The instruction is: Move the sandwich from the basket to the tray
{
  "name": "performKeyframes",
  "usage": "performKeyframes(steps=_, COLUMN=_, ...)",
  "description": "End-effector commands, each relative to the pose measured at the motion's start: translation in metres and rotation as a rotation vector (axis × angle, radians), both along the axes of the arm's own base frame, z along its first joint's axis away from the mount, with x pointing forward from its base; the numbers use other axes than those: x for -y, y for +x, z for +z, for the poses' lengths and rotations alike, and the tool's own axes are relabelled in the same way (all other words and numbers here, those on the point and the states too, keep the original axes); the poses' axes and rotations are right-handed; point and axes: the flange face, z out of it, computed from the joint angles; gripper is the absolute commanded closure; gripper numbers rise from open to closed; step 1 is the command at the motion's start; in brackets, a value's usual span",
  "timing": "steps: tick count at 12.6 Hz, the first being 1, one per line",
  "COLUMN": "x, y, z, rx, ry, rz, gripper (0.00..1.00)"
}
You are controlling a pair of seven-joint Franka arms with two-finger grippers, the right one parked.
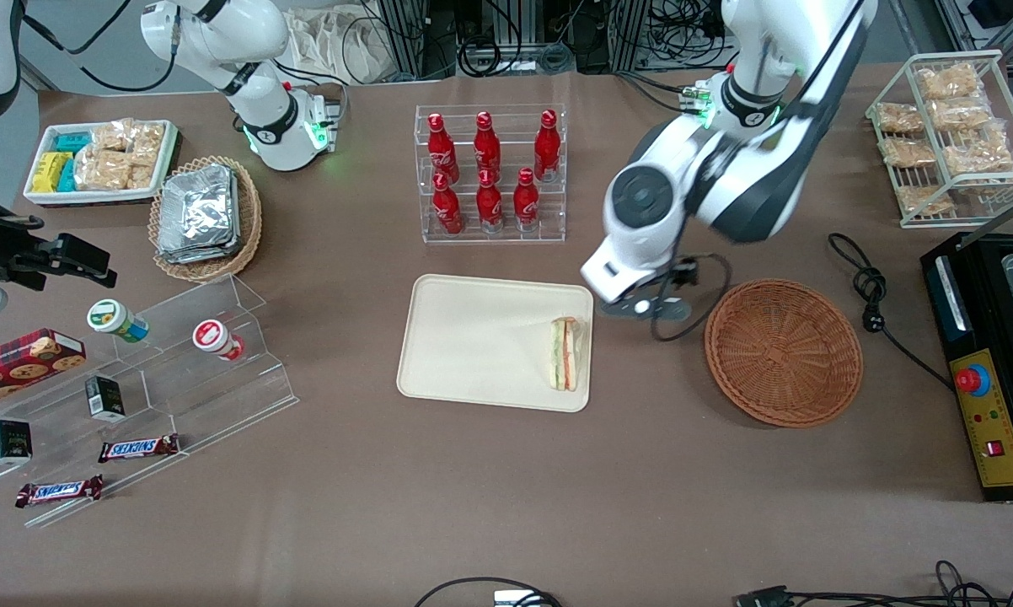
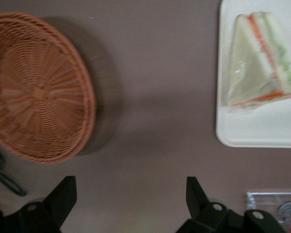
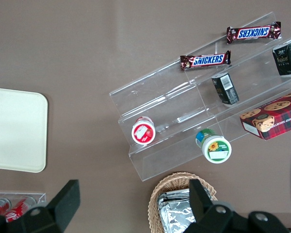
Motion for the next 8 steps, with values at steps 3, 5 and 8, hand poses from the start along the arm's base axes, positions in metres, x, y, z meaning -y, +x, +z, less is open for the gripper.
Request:
performKeyframes(steps=3, x=-0.151, y=0.03, z=0.064, rx=-0.006, ry=-0.105, rz=0.037, gripper=0.0)
performKeyframes(steps=5, x=-0.216, y=0.054, z=0.086, rx=-0.001, ry=-0.127, rz=0.084, gripper=0.0)
performKeyframes(steps=8, x=-0.267, y=0.075, z=0.113, rx=-0.023, ry=-0.143, rz=0.174, gripper=0.0)
